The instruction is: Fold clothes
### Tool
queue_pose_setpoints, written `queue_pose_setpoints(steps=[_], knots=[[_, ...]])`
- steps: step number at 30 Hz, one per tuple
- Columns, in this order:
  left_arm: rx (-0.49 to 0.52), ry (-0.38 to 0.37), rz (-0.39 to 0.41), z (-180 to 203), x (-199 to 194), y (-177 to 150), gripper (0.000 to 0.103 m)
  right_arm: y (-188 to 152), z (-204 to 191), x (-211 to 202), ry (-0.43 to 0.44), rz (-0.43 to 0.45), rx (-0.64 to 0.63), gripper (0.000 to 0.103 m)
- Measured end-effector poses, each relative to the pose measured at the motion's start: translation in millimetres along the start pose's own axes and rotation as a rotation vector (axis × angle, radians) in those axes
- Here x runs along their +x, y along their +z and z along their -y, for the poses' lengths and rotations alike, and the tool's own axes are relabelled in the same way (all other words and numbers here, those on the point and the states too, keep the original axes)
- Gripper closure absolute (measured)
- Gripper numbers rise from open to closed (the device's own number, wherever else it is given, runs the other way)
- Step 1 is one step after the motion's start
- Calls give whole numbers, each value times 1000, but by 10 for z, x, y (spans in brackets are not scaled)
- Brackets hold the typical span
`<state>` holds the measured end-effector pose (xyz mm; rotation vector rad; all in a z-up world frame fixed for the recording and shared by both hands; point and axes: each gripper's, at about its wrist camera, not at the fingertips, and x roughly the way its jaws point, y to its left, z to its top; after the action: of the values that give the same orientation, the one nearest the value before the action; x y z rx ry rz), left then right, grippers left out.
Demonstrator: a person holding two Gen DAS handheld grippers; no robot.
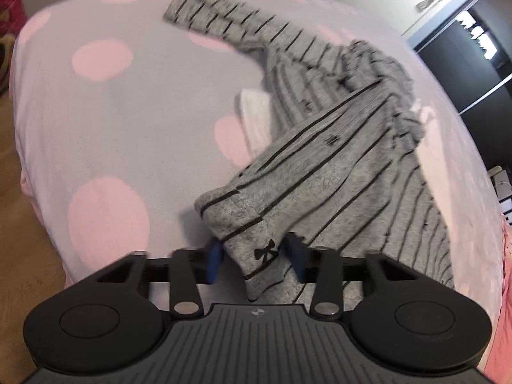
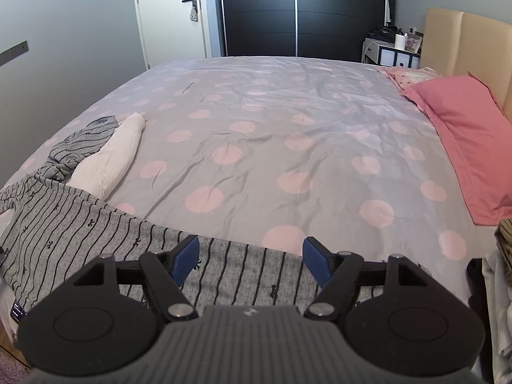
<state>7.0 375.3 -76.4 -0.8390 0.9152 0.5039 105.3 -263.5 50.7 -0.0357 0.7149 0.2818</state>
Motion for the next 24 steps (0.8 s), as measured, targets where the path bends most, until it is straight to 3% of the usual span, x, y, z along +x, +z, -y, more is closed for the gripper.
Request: queue_pose_setpoints(steps=[2, 4, 8, 13, 18, 24], knots=[[17, 2, 9, 34, -30, -12, 90, -40, 46, -30, -11, 1, 11, 29], [41, 3, 35, 95, -92, -28, 94, -71, 102, -35, -22, -4, 20, 29], [85, -49, 142, 337, -409, -101, 96, -124, 218, -5, -46, -30, 54, 29], [238, -146, 298, 1029, -821, -251, 96, -117, 240, 27, -30, -42, 77, 29], [473, -207, 312, 1912, -935, -639, 96, -106, 224, -23, -34, -29, 42, 29], [843, -262, 295, 2749, -931, -1435, 96, -177, 389, -29, -55, -63, 63, 29]])
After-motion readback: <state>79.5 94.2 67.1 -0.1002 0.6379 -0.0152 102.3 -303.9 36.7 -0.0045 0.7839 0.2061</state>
